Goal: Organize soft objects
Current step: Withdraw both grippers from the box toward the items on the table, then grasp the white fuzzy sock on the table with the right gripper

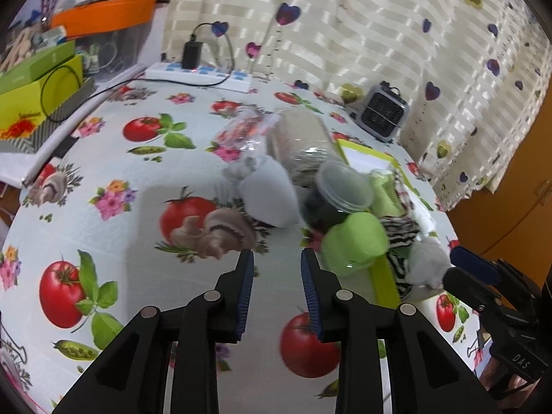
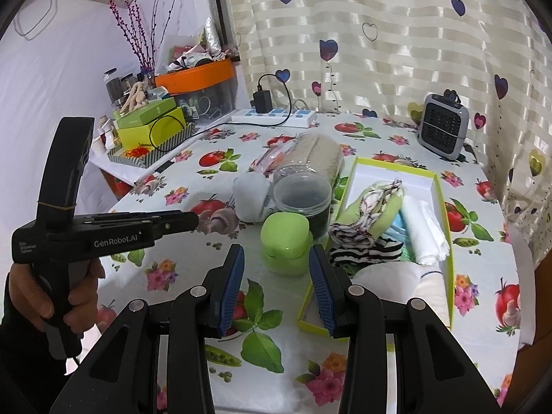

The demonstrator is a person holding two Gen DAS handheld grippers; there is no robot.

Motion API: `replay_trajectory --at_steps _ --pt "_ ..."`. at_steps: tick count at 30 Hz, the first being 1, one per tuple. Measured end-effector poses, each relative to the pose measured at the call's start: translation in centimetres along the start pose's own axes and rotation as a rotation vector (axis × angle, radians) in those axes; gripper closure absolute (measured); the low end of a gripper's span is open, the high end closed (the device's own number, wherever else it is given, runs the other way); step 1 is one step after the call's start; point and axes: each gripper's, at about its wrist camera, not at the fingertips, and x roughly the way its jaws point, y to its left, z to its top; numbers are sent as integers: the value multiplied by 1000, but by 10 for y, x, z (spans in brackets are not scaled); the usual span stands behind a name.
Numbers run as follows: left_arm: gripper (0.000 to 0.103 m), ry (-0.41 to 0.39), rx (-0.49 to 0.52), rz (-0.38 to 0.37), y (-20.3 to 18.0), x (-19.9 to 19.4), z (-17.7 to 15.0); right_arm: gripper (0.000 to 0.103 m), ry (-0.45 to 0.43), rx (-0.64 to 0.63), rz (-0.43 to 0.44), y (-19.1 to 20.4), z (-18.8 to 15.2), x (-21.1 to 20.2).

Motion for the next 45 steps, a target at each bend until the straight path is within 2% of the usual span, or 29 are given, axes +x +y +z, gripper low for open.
replay_trajectory --at_steps 10,17,25,30,38,45 --pt "72 15 -42 20 24 14 4 63 18 -16 19 6 3 13" --pt "72 9 -75 30 36 19 7 63 5 -59 33 16 20 22" --pt "72 5 -109 52 51 21 11 63 39 -153 72 40 43 60" --pt "72 -10 -134 67 64 18 15 63 92 -211 69 51 59 94" --pt "72 -24 -162 71 76 15 17 63 204 -278 -4 56 81 144" --pt "72 -41 -173 66 84 11 20 63 321 -358 -64 64 86 177"
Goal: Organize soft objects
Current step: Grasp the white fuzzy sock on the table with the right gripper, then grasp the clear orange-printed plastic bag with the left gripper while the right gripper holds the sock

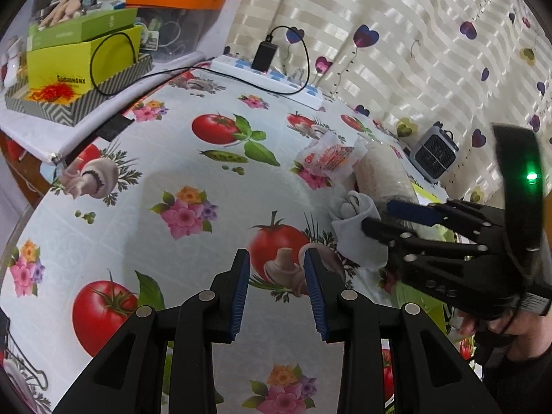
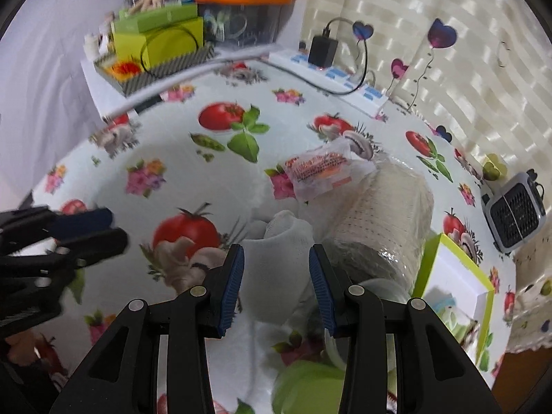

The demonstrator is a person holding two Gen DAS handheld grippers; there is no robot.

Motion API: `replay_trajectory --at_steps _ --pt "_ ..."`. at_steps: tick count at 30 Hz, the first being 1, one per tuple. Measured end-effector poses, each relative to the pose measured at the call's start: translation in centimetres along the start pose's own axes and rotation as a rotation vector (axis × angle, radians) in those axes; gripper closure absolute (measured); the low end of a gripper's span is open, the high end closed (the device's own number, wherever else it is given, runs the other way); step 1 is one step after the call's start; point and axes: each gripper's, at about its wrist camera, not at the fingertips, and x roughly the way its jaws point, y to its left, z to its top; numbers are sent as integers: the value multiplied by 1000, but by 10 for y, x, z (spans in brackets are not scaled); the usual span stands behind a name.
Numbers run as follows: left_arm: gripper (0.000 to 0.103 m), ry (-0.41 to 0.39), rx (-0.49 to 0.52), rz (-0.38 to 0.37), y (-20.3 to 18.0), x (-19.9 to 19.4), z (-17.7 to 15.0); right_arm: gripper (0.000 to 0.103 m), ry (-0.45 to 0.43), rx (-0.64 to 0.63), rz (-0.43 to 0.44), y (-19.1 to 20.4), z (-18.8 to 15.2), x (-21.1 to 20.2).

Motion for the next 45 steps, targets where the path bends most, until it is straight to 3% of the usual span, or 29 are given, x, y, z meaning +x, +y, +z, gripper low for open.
replay_trajectory --at_steps 6,9,15,17,19,22,35,45 --pt "72 -6 -6 -3 5 -2 2 62 84 -58 -15 11 5 20" --pt "72 -7 -6 -3 5 -1 3 47 112 -85 -17 17 7 28" --pt "72 -16 -8 -4 8 -2 7 47 136 -66 -57 18 11 39" --pt "72 -20 -5 -5 8 -3 9 51 136 -52 -62 15 12 41" --pt "72 -22 -2 -4 8 -3 10 70 129 -54 -74 15 11 40" --pt "72 -28 5 -5 7 -4 13 76 88 -33 -47 13 12 31" --pt "72 -24 142 -11 -21 16 38 76 -149 151 102 -15 -2 -35" --pt "72 18 263 -60 -59 66 61 76 -267 276 104 -49 -30 -82"
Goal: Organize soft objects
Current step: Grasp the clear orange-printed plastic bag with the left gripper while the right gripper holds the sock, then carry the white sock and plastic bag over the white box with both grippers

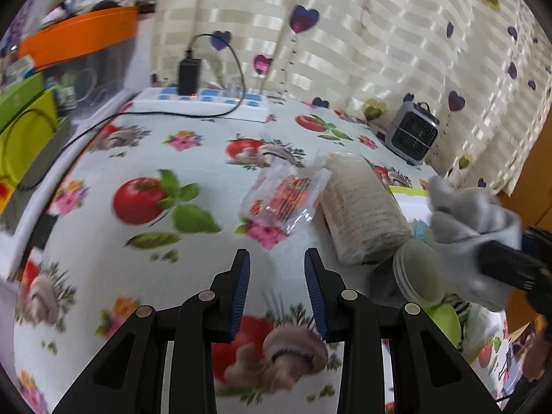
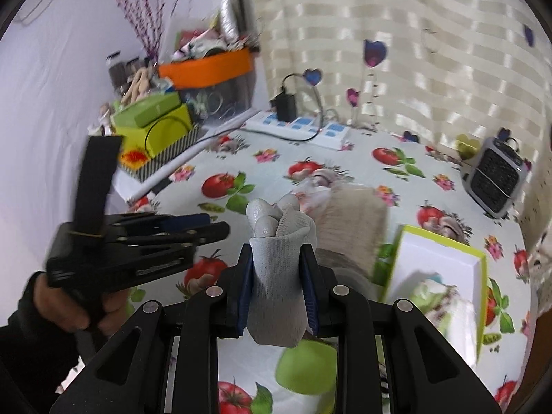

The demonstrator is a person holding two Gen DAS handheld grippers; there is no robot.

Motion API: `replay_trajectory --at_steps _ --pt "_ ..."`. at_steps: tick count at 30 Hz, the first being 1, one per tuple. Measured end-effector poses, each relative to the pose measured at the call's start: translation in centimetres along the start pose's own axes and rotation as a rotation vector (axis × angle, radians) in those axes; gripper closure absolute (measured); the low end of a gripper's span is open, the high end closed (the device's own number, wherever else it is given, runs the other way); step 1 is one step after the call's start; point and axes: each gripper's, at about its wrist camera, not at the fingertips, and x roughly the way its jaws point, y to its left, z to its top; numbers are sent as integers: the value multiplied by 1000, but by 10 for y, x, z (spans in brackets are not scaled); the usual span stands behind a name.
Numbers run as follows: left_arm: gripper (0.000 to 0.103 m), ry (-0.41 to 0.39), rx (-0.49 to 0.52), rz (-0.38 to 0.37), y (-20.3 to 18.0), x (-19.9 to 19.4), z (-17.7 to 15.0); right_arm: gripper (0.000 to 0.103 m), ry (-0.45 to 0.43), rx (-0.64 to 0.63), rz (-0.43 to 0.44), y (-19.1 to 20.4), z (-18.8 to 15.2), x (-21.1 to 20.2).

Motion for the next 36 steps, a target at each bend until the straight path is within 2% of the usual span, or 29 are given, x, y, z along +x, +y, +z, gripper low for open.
replay_trajectory --at_steps 10,18,22,23,27,30,32,36 --pt "65 -8 51 -4 -10 51 36 76 -31 55 -25 -29 -6 -15" --pt "62 71 88 45 -9 102 44 76 -26 94 -33 -50 -9 -8" --pt "62 76 92 51 -11 109 45 76 -27 109 -34 -58 -12 -6" --pt "63 73 90 53 -11 110 45 76 -28 112 -34 -59 -12 -5" --pt "80 60 116 89 -15 109 42 76 -37 121 -33 -63 -14 -9" --pt "89 54 103 99 -15 102 40 76 -43 125 -34 -64 -16 -12" --pt "94 48 96 113 -15 96 38 76 -48 130 -32 -65 -18 -16" --pt "95 19 75 130 -15 76 31 76 -56 136 -28 -65 -23 -23"
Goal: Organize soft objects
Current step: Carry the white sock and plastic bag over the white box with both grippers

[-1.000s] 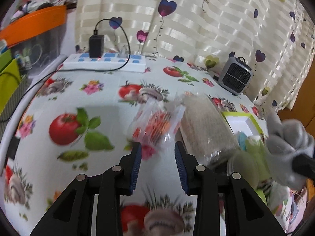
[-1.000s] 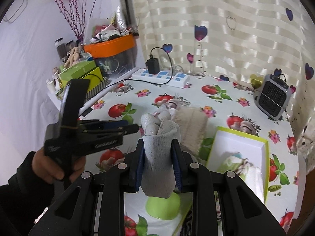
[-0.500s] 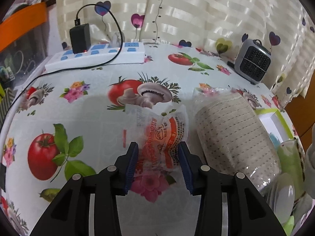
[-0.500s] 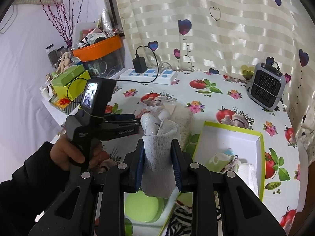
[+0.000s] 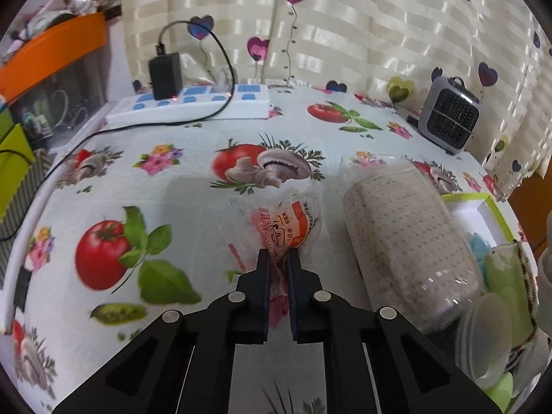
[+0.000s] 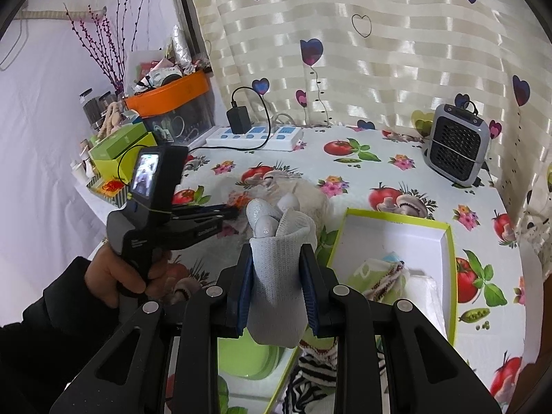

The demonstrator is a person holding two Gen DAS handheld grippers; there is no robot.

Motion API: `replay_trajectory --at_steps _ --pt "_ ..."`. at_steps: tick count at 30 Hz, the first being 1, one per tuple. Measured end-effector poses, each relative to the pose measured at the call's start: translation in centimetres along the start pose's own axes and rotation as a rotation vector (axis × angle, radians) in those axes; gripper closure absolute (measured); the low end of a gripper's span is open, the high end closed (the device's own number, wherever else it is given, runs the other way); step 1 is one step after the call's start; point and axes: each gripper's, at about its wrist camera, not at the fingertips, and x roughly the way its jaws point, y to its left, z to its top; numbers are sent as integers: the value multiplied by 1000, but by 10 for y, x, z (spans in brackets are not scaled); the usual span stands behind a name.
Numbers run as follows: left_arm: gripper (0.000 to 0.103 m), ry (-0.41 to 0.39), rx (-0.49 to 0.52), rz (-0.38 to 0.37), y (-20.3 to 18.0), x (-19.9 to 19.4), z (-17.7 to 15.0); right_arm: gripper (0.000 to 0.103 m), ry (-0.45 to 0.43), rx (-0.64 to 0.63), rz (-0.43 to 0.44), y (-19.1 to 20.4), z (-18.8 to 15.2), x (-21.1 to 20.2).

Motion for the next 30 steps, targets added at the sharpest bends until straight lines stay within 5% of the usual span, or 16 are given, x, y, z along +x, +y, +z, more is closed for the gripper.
replay_trajectory --at_steps 16,30 --pt "95 -147 -10 -4 -25 -102 -16 76 -44 17 5 -1 -17 -40" --pt "95 -189 43 -113 -72 -147 -24 76 -95 61 -28 -18 -28 -75"
